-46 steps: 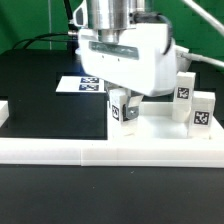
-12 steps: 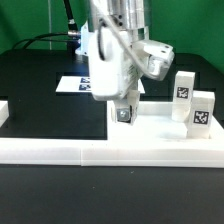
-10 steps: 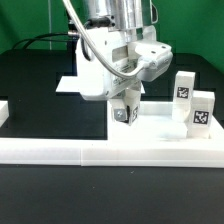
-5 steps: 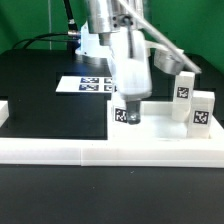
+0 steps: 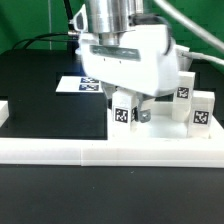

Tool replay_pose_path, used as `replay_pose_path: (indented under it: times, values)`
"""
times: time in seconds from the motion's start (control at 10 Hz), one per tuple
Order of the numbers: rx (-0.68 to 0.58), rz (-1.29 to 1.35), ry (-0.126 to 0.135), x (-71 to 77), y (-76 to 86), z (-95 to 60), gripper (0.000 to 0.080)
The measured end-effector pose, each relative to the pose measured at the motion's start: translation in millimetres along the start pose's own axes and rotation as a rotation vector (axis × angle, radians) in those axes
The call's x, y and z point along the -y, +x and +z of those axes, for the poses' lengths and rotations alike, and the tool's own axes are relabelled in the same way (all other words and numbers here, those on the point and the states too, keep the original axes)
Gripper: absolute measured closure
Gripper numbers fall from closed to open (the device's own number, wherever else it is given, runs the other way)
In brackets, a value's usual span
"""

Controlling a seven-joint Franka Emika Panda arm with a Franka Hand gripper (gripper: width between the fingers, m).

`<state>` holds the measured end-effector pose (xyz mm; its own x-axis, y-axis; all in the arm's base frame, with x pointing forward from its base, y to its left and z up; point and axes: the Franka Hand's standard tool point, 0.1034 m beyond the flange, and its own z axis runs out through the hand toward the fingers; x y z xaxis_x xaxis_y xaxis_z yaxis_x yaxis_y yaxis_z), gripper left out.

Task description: Assemble square table

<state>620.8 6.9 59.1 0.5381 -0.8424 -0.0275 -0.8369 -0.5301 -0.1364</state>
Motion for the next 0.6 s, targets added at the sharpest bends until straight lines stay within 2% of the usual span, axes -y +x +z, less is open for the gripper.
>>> replay_pose_path:
  times: [0.1, 0.2, 0.4, 0.5, 0.6]
  values:
    - [0.012, -0.209, -0.045, 4.0, 1.2, -5.1, 0.0151]
    - [0.013, -0.349, -0.065, 7.6, 1.3, -5.9, 0.0151]
    - [0.007, -0.303, -0.064, 6.5, 2.5, -5.2, 0.0154]
    - [0.007, -0.277, -0.063, 6.6, 2.2, -5.1, 0.0361]
    - [0.004, -0.182, -0.064, 5.4, 3.3, -5.0, 0.0361]
